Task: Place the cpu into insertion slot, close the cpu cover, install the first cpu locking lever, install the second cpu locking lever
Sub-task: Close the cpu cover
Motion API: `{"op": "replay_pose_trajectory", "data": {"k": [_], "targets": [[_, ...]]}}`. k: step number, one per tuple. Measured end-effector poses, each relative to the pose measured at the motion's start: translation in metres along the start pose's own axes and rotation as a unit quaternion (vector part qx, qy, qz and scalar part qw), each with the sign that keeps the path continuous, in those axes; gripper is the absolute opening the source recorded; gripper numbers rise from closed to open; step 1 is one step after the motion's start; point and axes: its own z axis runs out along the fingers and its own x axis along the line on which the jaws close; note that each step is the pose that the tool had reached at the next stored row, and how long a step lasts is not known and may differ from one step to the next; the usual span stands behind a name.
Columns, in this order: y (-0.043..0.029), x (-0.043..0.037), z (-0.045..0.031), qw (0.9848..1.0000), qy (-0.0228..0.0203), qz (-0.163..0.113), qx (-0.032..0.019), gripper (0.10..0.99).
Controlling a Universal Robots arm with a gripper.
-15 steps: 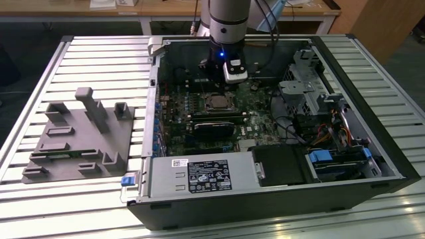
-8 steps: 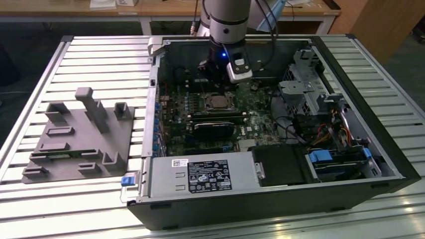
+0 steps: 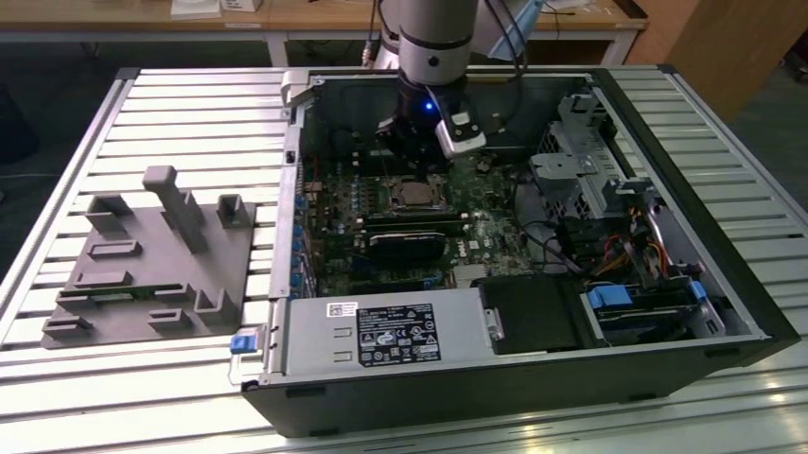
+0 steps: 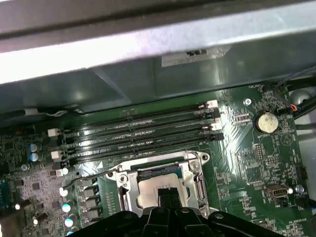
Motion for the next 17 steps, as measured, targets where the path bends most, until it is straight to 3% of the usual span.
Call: {"op": "replay_pose_trajectory", "data": {"k": [5, 12, 17], "targets": [[-0.0057, -0.0011, 0.0004, 1.0, 0.0, 0.0, 0.0, 0.106], [-0.0063, -0.0011, 0.0007, 1.0, 0.0, 0.0, 0.0001, 0.106], [-0.0077, 0.004, 0.0026, 1.0, -0.0001, 0.001, 0.0, 0.106]]}}
